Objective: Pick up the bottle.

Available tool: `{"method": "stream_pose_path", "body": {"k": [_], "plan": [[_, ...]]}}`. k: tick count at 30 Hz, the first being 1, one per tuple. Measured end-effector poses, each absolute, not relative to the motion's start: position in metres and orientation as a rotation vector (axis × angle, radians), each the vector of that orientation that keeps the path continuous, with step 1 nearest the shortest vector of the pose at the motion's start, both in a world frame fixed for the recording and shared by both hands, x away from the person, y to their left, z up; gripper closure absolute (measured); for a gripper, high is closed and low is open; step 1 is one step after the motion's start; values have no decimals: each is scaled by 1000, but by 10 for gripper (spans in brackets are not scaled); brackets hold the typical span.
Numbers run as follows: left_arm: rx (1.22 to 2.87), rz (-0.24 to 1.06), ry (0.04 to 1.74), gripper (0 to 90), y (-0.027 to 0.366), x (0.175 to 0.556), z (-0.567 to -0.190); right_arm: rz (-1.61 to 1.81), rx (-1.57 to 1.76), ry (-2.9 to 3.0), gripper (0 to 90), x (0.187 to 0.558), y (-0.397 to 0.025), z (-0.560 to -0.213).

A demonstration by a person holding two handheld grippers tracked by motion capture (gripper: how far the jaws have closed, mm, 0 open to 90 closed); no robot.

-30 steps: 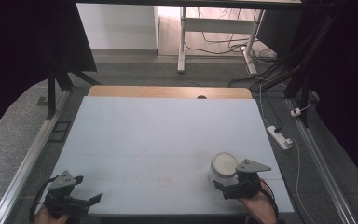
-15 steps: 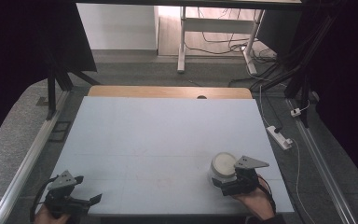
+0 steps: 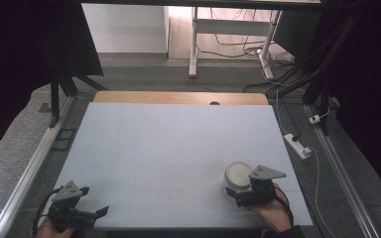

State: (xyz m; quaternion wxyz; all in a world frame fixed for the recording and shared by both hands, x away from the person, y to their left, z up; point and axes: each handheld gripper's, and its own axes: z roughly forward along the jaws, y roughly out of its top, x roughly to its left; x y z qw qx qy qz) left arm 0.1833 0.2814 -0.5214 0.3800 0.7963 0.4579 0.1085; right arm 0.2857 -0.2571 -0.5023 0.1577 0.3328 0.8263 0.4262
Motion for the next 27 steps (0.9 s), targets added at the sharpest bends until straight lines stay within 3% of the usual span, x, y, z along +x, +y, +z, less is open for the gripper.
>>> {"method": "stream_pose_path", "body": {"k": [27], "plan": [[2036, 268, 1181, 0, 282, 184, -522, 1267, 848, 2367, 67, 288, -245, -487]]}}
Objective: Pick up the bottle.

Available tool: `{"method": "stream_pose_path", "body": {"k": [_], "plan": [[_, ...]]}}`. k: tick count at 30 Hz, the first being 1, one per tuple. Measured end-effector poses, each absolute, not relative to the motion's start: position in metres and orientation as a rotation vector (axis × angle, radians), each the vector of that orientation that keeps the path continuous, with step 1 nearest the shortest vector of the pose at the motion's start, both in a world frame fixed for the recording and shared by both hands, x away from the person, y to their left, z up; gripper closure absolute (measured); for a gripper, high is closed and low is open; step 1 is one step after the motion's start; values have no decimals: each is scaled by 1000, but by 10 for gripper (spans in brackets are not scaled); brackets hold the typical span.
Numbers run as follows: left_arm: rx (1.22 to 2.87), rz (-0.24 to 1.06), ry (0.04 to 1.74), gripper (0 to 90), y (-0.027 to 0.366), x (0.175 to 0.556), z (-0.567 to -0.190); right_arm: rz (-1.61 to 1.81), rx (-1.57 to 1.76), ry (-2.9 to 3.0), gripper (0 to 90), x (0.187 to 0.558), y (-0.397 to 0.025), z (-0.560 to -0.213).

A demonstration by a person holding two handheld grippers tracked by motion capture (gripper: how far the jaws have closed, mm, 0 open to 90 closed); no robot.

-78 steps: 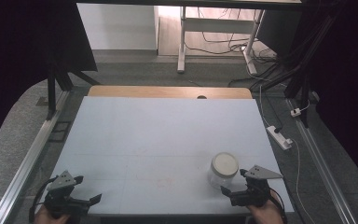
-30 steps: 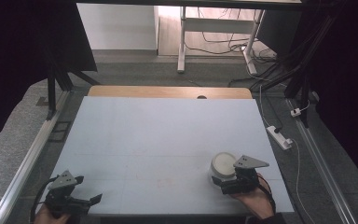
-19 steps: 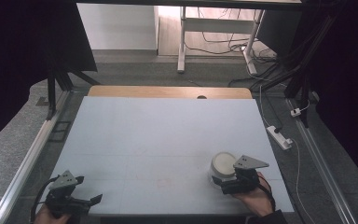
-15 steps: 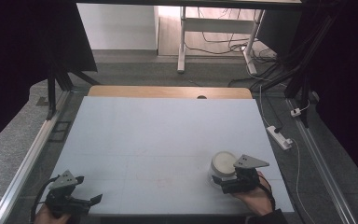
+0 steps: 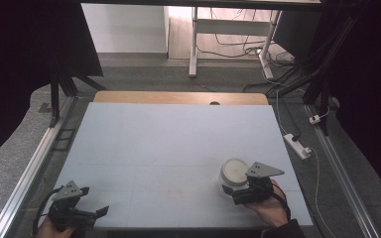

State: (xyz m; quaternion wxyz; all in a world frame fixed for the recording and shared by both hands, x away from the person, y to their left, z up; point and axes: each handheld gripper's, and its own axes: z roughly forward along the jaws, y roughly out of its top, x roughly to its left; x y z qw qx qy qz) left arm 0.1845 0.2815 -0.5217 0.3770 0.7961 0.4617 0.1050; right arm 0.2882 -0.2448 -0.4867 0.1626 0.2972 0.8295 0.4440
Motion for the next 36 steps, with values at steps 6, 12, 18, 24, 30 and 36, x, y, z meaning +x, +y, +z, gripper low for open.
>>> {"method": "stream_pose_path", "body": {"k": [6, 12, 18, 24, 30, 36], "plan": [[2033, 267, 1184, 0, 282, 185, -522, 1312, 819, 2360, 67, 291, -233, -477], [2033, 266, 1185, 0, 282, 185, -522, 1326, 799, 2373, 67, 295, -221, -473], [2033, 265, 1183, 0, 282, 185, -522, 1349, 752, 2397, 67, 300, -200, -471], [2035, 264, 1182, 0, 282, 185, -522, 1364, 730, 2410, 67, 304, -186, -469], [2036, 264, 1182, 0, 282, 185, -522, 1393, 707, 2423, 67, 311, -171, -468], [2037, 264, 1181, 0, 282, 185, -522, 1402, 681, 2434, 67, 316, -158, -470]]}}
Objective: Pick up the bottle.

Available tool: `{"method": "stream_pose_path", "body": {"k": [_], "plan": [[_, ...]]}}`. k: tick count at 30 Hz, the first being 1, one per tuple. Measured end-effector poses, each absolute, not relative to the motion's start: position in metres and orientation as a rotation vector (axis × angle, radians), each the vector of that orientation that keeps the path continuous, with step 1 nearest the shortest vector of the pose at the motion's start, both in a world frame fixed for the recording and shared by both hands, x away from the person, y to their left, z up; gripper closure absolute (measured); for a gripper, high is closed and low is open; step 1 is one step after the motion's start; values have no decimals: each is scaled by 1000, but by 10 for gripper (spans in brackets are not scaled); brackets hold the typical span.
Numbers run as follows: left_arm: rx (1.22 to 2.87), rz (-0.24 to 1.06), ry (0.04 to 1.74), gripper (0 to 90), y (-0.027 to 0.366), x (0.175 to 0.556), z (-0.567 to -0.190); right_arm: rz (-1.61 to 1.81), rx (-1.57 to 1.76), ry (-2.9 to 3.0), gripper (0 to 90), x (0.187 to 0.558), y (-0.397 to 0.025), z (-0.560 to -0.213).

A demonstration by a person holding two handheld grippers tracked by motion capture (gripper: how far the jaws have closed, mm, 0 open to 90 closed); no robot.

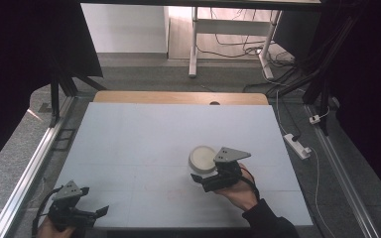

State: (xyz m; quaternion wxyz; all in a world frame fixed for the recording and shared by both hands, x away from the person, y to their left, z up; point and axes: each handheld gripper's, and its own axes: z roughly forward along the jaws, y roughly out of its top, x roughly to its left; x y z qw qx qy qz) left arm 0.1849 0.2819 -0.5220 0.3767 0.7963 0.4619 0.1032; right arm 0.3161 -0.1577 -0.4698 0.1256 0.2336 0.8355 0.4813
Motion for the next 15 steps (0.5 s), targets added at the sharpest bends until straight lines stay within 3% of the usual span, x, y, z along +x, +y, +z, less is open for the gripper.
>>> {"method": "stream_pose_path", "body": {"k": [15], "plan": [[2037, 267, 1180, 1, 282, 184, -522, 1393, 617, 2471, 67, 328, -126, -471]]}}
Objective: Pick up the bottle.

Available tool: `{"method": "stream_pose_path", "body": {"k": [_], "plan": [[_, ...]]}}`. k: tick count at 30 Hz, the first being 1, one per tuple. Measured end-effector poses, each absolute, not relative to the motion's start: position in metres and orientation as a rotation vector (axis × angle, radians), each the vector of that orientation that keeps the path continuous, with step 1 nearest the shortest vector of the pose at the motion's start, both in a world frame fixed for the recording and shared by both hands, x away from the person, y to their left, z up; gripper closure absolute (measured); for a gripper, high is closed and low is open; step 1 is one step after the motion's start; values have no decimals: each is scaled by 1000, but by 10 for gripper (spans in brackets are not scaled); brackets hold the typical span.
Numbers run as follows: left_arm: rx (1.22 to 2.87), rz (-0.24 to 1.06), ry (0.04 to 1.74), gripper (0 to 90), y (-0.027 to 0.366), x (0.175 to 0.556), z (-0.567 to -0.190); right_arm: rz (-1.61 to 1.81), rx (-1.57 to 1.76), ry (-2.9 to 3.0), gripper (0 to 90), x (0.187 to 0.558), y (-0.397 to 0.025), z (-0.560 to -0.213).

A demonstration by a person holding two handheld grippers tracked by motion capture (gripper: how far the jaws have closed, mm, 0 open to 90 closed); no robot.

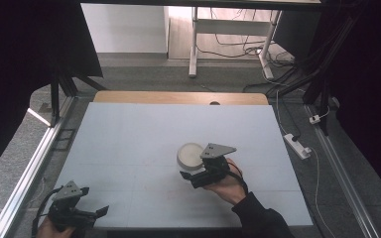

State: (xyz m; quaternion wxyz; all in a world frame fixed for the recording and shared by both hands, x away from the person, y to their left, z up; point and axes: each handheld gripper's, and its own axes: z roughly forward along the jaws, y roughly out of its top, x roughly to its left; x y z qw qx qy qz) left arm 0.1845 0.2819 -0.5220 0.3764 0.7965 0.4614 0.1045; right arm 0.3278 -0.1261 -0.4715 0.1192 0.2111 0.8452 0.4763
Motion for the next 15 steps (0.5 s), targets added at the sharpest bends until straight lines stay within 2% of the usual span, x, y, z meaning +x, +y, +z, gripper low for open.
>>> {"method": "stream_pose_path", "body": {"k": [15], "plan": [[2039, 260, 1183, 3, 282, 185, -522, 1371, 575, 2498, 67, 337, -100, -474]]}}
